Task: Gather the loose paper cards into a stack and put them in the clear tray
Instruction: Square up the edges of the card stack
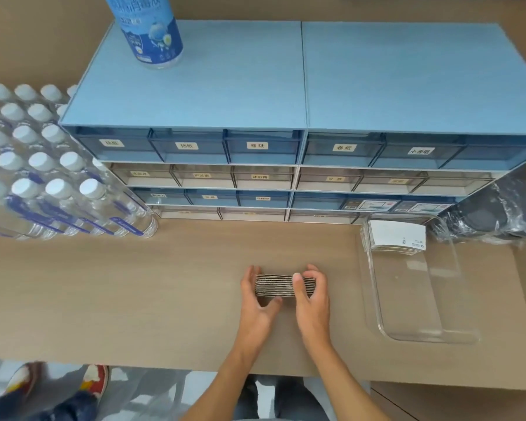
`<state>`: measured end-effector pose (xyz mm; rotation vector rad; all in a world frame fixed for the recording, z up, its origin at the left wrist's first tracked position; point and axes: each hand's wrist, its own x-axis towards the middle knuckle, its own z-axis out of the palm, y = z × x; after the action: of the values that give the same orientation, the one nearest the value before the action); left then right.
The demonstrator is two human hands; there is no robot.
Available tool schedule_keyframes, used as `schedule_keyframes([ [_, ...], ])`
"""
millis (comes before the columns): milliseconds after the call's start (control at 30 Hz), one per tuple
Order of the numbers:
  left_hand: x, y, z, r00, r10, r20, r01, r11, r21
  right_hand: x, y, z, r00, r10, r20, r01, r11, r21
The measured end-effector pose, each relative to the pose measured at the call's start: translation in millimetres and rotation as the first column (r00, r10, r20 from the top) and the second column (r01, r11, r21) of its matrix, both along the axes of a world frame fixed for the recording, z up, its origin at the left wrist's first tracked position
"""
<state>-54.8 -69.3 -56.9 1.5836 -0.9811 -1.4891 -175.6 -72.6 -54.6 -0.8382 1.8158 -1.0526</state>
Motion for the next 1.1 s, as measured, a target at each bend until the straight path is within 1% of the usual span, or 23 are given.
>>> schedule_keyframes([
  [67, -2, 2, -2, 0.999, 0.044, -0.032, -0.044, 0.999, -0.013, 5, -3, -5, 0.998, -0.061, -0.01, 0.061, 0.998, -0.021],
  [167, -7, 0, -6, 0.996, 0.086, -0.025, -0.086, 0.996, -0.031, 8, -7, -12, 0.993, -0.11, -0.042, 0.109, 0.994, -0.03],
  [300, -10, -8, -10, 0.987, 0.162, -0.006, -0.163, 0.984, -0.069, 8, -9, -18, 0.99, -0.12, -0.074, 0.115, 0.991, -0.068],
  [433, -13, -15, -11, 0.984, 0.179, 0.014, -0.176, 0.978, -0.115, 6, -9, -22, 0.991, -0.121, -0.05, 0.115, 0.987, -0.109],
  [500, -14, -17, -13, 0.982, 0.186, 0.042, -0.177, 0.972, -0.153, 7, -8, -22, 0.994, -0.106, -0.038, 0.102, 0.989, -0.108],
  [700, -18, -21, -16, 0.974, 0.212, 0.084, -0.192, 0.96, -0.203, 1, -11, -27, 0.99, -0.028, -0.135, 0.011, 0.992, -0.126],
  [833, -17, -23, -15, 0.979, 0.182, 0.096, -0.158, 0.964, -0.212, 1, -12, -27, 0.984, -0.021, -0.177, -0.001, 0.992, -0.125],
  [967, -14, -23, -12, 0.972, 0.216, 0.091, -0.187, 0.95, -0.251, 6, -15, -21, 0.983, -0.014, -0.184, -0.014, 0.989, -0.149],
  [1100, -11, -20, -15, 0.973, 0.188, 0.134, -0.152, 0.959, -0.24, 7, -11, -22, 0.976, 0.028, -0.216, -0.052, 0.993, -0.107],
])
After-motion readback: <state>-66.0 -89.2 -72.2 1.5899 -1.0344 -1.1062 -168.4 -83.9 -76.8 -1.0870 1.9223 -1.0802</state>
